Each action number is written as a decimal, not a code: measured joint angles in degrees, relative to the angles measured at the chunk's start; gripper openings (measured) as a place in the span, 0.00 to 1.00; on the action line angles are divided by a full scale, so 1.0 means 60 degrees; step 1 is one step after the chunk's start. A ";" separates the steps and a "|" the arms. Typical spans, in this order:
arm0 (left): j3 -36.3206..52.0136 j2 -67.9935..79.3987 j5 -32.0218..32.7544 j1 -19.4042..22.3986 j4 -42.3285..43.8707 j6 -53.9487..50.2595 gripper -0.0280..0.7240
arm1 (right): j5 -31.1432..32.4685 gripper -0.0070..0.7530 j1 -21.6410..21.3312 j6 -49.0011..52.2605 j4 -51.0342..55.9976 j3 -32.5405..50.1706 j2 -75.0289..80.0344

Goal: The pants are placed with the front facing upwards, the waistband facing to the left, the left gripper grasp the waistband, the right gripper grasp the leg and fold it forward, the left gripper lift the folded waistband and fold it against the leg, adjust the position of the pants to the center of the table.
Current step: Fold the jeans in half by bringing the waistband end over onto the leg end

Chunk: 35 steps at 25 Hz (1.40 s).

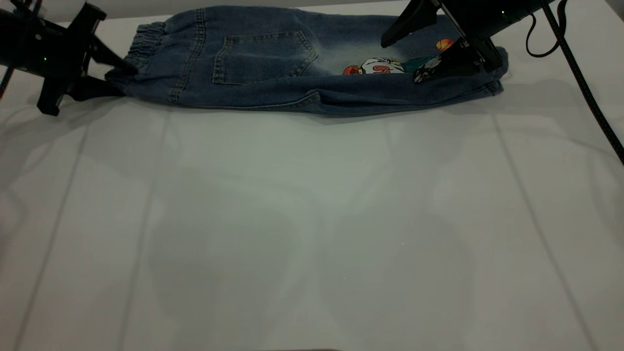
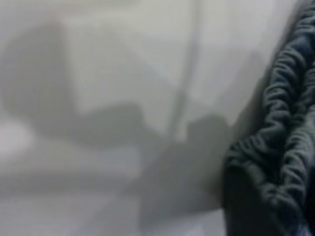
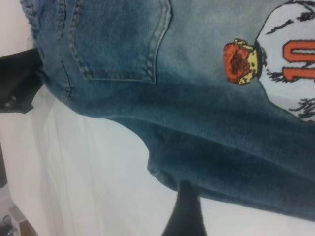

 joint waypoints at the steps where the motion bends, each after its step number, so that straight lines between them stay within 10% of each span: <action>1: 0.0000 0.0000 -0.0008 0.0000 0.0000 0.0033 0.22 | 0.0029 0.69 0.0000 0.0000 0.0000 0.0000 0.0000; 12: 0.0017 -0.1128 0.0828 -0.0001 0.1118 0.0513 0.12 | 0.0709 0.66 0.0672 0.0046 0.0282 -0.1036 0.0000; 19: 0.0017 -0.2669 0.1622 -0.0095 0.2931 -0.0019 0.12 | -0.0975 0.66 0.1785 0.0492 -0.0193 -0.1715 0.0002; 35: 0.0027 -0.4942 0.2482 -0.2392 0.4802 -0.0351 0.12 | -0.1895 0.65 0.3136 0.0842 -0.1023 -0.2058 0.1265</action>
